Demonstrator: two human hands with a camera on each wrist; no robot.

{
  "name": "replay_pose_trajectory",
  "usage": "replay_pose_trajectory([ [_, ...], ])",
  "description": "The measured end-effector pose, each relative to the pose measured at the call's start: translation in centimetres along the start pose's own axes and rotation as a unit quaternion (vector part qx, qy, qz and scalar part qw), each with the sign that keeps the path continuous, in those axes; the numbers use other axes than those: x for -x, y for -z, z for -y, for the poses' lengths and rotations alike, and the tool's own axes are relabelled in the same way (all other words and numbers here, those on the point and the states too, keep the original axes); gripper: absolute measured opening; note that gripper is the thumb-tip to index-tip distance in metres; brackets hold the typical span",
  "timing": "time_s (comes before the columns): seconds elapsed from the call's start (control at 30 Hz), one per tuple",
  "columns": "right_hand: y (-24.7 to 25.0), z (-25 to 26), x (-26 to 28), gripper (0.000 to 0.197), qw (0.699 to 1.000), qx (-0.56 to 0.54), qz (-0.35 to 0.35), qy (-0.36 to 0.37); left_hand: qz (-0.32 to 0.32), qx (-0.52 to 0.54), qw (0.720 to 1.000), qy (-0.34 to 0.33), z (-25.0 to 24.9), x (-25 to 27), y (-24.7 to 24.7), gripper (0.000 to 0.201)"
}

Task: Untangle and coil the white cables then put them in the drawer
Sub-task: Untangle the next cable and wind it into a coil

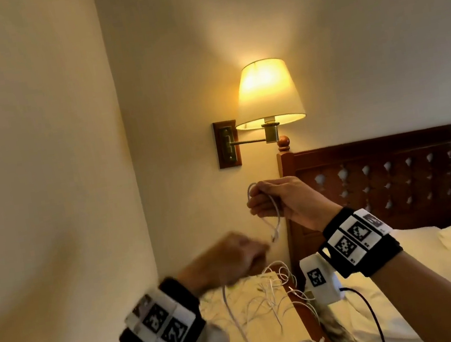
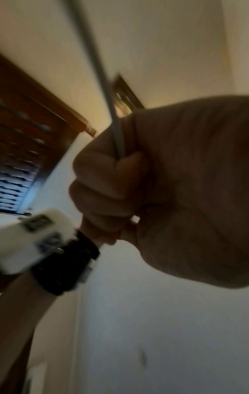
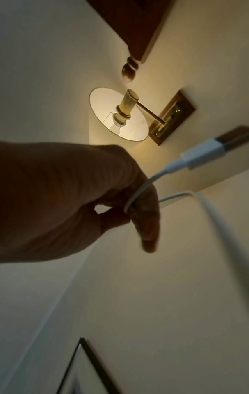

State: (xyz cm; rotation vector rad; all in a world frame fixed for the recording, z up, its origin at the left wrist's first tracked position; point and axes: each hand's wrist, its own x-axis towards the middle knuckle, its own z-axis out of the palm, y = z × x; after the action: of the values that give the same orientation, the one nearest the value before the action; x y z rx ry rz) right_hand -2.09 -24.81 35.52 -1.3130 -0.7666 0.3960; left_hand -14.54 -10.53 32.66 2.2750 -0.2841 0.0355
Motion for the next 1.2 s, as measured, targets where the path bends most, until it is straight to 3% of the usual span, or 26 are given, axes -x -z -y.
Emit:
replay_pose_trajectory([
  [0.1, -0.6, 0.3, 0.8, 0.03, 0.999, 0.045, 0.009, 0.009, -0.141, -0.074, 0.978, -0.132, -2.5, -0.6, 2.7, 0.037],
  [0.23, -1.2, 0.7, 1.1, 0.035, 0.997, 0.055, 0.029, 0.034, -0.273, -0.159, 0.923, -0.219, -2.3, -1.9, 3.8, 0.031],
  [0.33, -1.6, 0.7, 1.1, 0.038, 0.998, 0.043, 0.039, 0.032, -0.338, -0.179, 0.892, -0.243, -1.4, -3.2, 4.0, 0.032],
  [0.5, -1.8, -0.2, 1.2, 0.037, 0.998, -0.027, 0.048, 0.017, -0.38, -0.192, 0.877, -0.224, 0.2, -4.3, 4.0, 0.026],
  [0.7, -2.0, -0.6, 0.9, 0.031, 0.995, -0.071, 0.072, -0.025, -0.398, -0.19, 0.875, -0.199, 1.5, -5.0, 4.0, 0.025],
  [0.8, -2.0, -0.5, 0.8, 0.031, 0.987, -0.133, 0.078, -0.049, -0.384, -0.16, 0.892, -0.179, 2.2, -5.0, 4.0, 0.03],
  [0.97, -1.5, 0.1, 0.5, 0.032, 0.969, -0.226, 0.08, -0.058, -0.334, -0.069, 0.927, -0.157, 5.4, -4.9, 3.8, 0.036],
  [1.07, -0.1, 1.1, 0.5, 0.032, 0.955, -0.285, 0.07, -0.043, -0.3, 0.036, 0.95, -0.083, 9.2, -3.5, 2.3, 0.032],
  [1.13, 0.9, 1.8, 0.4, 0.033, 0.952, -0.301, 0.05, -0.035, -0.281, 0.025, 0.959, -0.042, 11.4, -2.5, 1.1, 0.032],
  [1.2, 1.1, 1.9, 0.1, 0.032, 0.966, -0.256, 0.019, -0.031, -0.216, -0.047, 0.974, -0.037, 11.4, -2.0, 0.2, 0.034],
])
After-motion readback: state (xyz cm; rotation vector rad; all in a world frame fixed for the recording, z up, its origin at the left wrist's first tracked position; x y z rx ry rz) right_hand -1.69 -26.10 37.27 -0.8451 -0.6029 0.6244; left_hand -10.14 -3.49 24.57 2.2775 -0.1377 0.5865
